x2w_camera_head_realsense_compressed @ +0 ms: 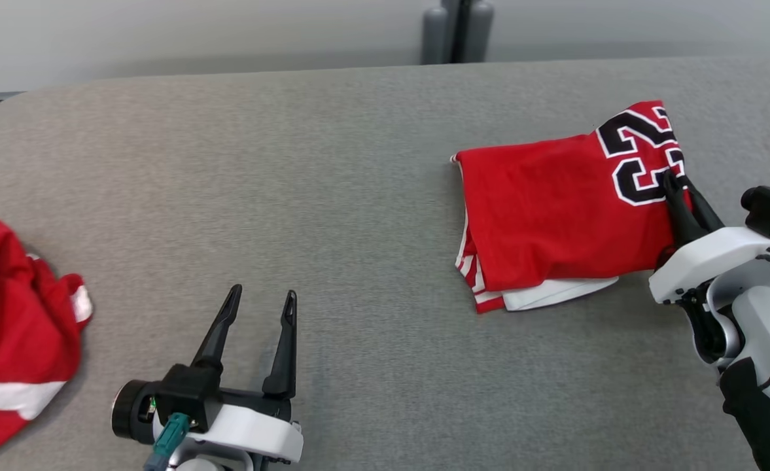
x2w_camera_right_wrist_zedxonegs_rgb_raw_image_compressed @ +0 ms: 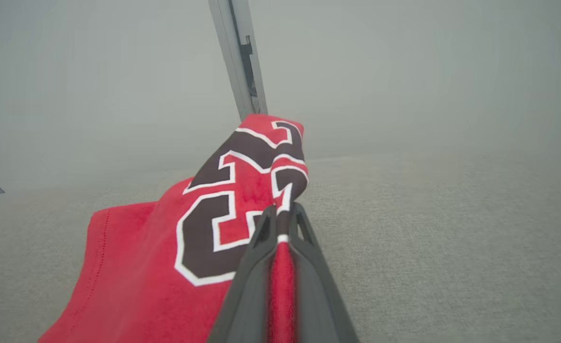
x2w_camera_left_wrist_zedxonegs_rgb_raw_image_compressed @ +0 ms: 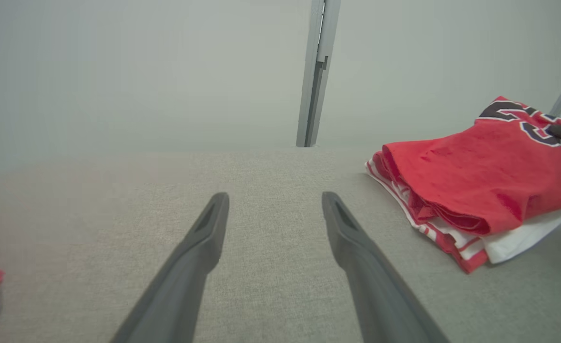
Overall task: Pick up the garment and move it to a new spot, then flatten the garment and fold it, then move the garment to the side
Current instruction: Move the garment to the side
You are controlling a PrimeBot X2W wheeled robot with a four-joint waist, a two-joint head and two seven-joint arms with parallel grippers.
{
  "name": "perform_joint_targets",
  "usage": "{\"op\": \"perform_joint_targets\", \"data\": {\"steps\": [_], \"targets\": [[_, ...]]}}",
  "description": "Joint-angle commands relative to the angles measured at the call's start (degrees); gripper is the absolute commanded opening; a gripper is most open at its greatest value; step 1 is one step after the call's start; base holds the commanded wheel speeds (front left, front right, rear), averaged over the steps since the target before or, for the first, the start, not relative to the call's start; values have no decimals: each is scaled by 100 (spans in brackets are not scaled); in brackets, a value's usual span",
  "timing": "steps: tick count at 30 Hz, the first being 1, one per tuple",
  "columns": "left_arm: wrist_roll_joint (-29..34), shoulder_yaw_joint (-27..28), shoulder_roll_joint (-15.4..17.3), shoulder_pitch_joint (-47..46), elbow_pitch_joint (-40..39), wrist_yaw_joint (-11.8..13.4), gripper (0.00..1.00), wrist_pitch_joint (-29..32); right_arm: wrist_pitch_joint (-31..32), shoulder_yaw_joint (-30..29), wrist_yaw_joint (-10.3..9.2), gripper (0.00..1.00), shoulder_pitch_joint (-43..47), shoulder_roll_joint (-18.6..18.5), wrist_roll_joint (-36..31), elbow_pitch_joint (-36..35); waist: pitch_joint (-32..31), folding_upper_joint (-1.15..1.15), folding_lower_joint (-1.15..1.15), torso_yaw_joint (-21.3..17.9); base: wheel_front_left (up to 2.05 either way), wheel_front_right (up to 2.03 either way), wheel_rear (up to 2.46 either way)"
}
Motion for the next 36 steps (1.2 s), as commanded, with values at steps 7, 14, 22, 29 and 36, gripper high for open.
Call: {"op": "perform_joint_targets", "data": {"steps": [7, 14, 22, 29, 36], "targets": [[243, 82, 23, -278, -22, -142, 100, -26, -9, -259, 0, 0, -185, -9, -232, -111, 336, 0, 0, -674, 0, 0, 0], [444, 118, 24, -457, -52, -268, 100, -26, -9, -431, 0, 0, -420, -162, -444, -119, 651, 0, 0, -1064, 0, 0, 0], [778, 26, 86, -834, -244, -398, 100, -25, -9, -660, 0, 0, -781, -761, -796, -112, 1154, 0, 0, -1028, 0, 0, 0], [917, -35, 112, -1007, -502, -416, 100, -26, -9, -973, 0, 0, -985, -1371, -1137, -103, 1458, 0, 0, -837, 0, 0, 0], [927, -42, 107, -1030, -605, -383, 100, -26, -9, -1304, 0, 0, -1059, -1768, -1476, -34, 1542, 0, 0, -678, 0, 0, 0]]}}
